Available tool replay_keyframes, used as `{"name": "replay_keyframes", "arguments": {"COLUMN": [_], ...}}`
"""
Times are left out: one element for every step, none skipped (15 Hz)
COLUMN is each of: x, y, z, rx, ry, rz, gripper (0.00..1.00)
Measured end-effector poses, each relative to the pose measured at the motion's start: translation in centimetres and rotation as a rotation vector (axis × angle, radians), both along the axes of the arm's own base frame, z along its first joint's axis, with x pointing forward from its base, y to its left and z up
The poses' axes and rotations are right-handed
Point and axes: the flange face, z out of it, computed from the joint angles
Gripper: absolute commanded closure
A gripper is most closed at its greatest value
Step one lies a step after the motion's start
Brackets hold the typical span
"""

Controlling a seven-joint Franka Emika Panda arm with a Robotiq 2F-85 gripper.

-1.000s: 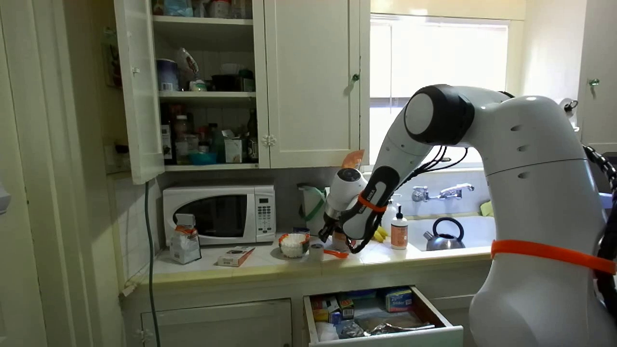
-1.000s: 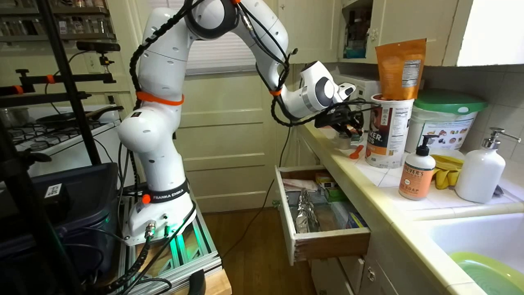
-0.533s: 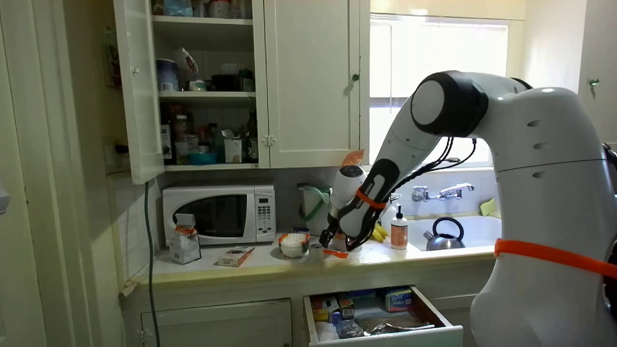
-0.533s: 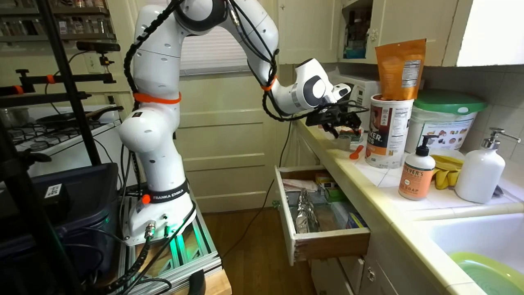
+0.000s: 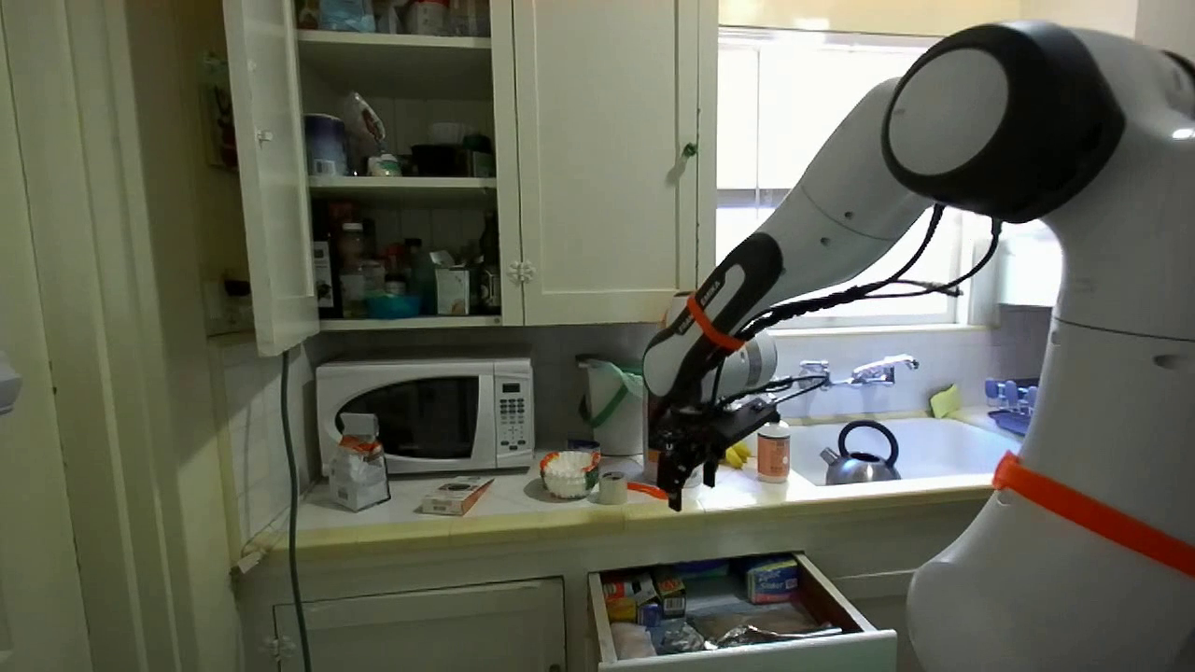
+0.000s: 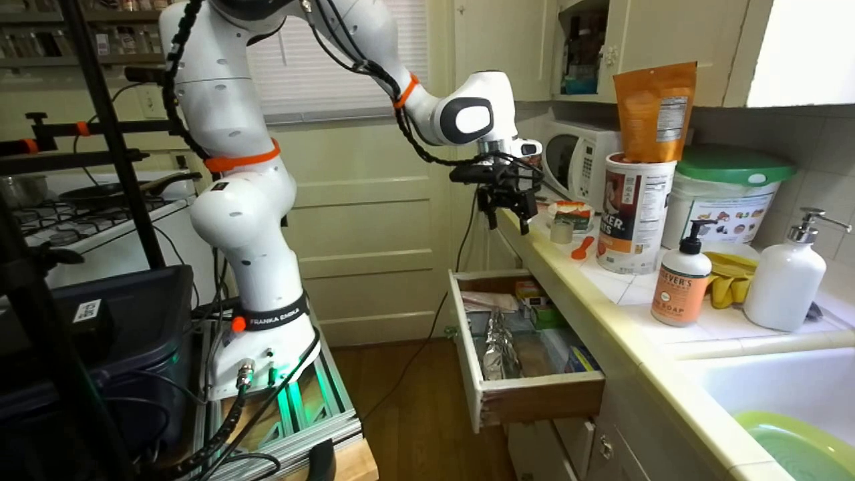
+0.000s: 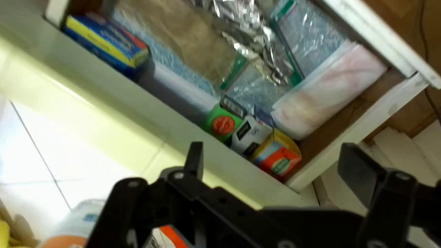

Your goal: Remove the orange spoon from the drawer

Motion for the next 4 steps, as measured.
{"name": "replay_keyframes", "arguments": {"x": [-1.4, -2.9, -4.5, -5.8], "y": [-1.6, -3.6, -5.6, -7.4], "z": [1.2, 2.3, 3.3, 4.1], "rx": [0.005, 0.010, 0.025, 0.042], "ry": [0.048, 0.093, 0.141, 0.168], "rz": [-0.044, -0.089, -0.131, -0.155], "gripper": [0.00, 0.00, 0.00, 0.00]}}
